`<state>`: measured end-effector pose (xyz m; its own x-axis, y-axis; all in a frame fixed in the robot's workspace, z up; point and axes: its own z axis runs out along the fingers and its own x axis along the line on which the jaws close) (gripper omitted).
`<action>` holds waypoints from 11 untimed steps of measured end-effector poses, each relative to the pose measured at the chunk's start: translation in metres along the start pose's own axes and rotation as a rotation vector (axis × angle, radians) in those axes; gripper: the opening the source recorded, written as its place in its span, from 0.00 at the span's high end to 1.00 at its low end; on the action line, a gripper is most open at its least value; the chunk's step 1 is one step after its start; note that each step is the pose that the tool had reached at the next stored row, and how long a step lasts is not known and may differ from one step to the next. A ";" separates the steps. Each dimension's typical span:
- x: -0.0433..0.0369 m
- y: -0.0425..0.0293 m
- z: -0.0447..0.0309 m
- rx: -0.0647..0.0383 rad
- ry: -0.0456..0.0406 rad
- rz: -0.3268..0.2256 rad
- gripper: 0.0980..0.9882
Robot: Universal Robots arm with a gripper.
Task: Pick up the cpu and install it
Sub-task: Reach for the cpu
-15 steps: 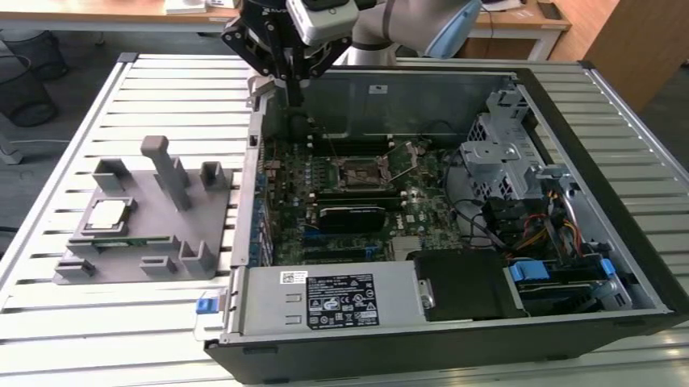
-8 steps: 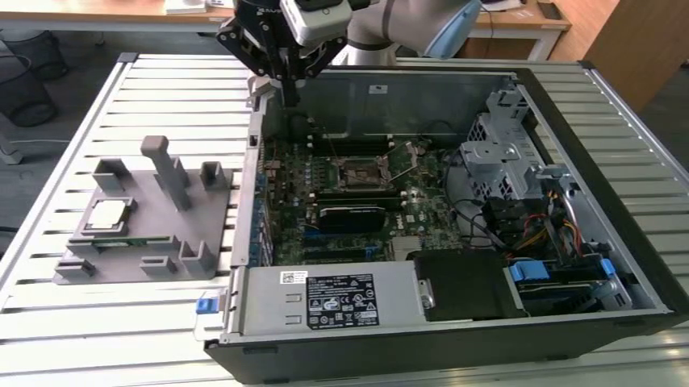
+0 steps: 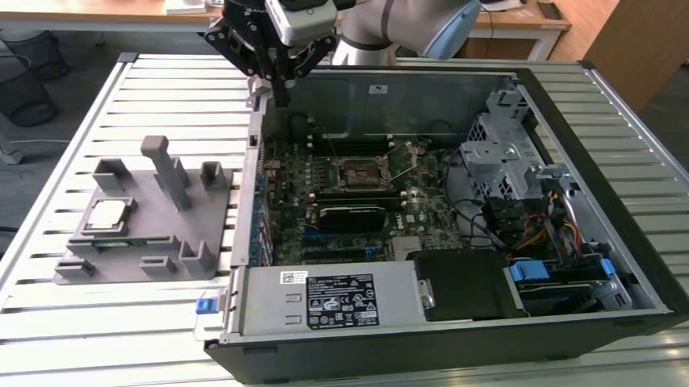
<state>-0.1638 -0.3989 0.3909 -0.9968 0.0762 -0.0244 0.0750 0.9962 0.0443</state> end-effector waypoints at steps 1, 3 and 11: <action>0.0019 -0.0001 0.0000 0.000 0.0000 0.000 0.99; 0.0061 -0.0005 -0.0001 0.000 0.0000 0.000 0.99; 0.0279 -0.0021 -0.0007 0.000 0.0000 0.000 0.99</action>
<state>-0.1918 -0.3989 0.3909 -0.9968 0.0763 -0.0245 0.0752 0.9962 0.0444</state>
